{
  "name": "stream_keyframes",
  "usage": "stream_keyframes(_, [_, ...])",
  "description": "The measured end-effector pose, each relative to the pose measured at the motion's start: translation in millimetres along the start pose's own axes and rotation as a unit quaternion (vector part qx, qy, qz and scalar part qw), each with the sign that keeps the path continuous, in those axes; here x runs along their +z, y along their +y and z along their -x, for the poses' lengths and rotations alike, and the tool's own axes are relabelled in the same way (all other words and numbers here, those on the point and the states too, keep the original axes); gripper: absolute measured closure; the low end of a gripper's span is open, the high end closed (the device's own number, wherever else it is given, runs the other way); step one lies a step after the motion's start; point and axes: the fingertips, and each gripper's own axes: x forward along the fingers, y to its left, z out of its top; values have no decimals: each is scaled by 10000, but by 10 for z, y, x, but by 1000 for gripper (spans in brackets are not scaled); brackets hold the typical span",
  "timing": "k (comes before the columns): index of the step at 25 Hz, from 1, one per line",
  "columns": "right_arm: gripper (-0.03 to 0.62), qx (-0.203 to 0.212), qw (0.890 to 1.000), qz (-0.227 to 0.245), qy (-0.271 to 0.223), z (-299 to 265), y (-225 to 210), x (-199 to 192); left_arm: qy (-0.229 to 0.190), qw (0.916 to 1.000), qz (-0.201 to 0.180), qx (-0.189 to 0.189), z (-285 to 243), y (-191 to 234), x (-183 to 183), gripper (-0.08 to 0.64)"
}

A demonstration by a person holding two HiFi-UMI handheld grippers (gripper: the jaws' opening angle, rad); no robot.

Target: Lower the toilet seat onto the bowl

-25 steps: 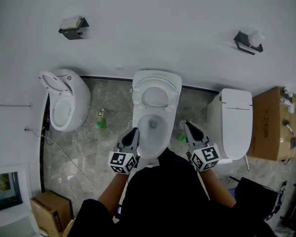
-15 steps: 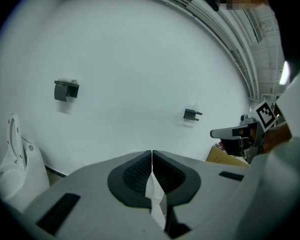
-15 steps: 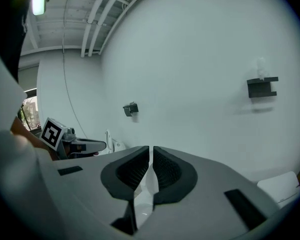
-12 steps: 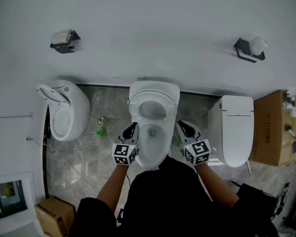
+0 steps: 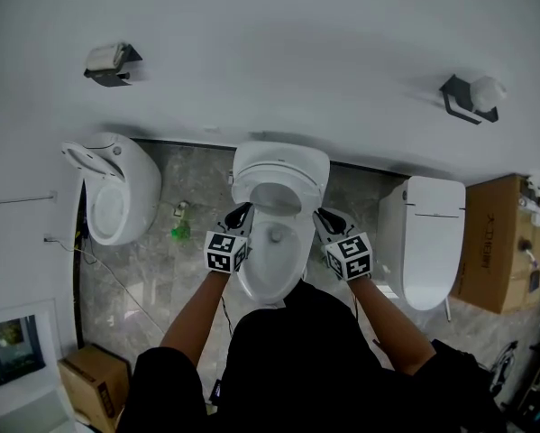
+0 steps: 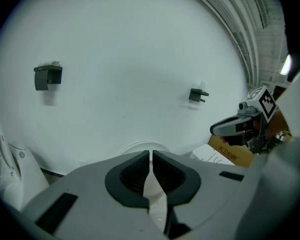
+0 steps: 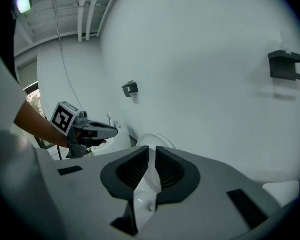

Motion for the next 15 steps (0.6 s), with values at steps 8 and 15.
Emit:
stream_keyframes(8, [553, 10, 9994, 224, 275, -374, -250, -67, 455, 9986, -253, -65, -445, 214, -43, 523])
stream_keyframes(15, [497, 63, 9976, 382, 581, -656, -437, -174, 892, 9935, -696, -98, -762, 344, -114, 431])
